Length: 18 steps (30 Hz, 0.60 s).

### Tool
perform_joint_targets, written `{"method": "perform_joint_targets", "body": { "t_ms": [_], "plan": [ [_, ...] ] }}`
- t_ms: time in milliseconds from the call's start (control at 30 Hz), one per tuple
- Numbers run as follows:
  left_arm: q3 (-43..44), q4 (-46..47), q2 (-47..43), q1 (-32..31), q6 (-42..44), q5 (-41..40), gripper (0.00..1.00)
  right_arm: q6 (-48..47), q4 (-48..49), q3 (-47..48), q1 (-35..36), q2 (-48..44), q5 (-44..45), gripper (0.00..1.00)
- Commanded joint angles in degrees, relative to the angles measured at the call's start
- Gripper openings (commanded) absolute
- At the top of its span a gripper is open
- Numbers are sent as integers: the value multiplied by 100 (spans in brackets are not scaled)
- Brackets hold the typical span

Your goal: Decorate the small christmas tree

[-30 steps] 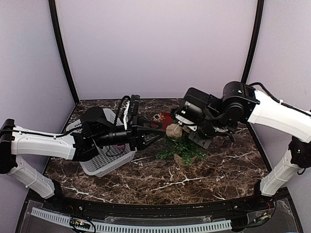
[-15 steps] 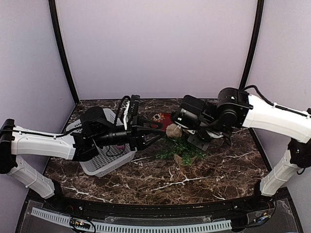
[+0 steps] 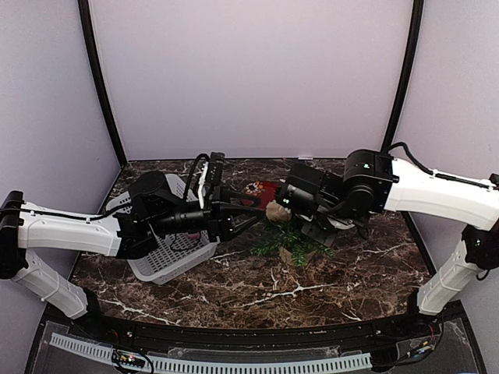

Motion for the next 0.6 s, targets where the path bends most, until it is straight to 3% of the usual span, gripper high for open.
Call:
{"method": "perform_joint_targets", "body": {
  "t_ms": [0,200,567],
  "plan": [
    [49,12,-125,-7,60,13,58,119,9,187,47,-44,191,31],
    [27,37,-122,-9,40,4,59,167,8,430,47,-211,108,45],
    [42,117,-20,-11,16,40,59,80,247,481,68,-710,-429,50]
  ]
}}
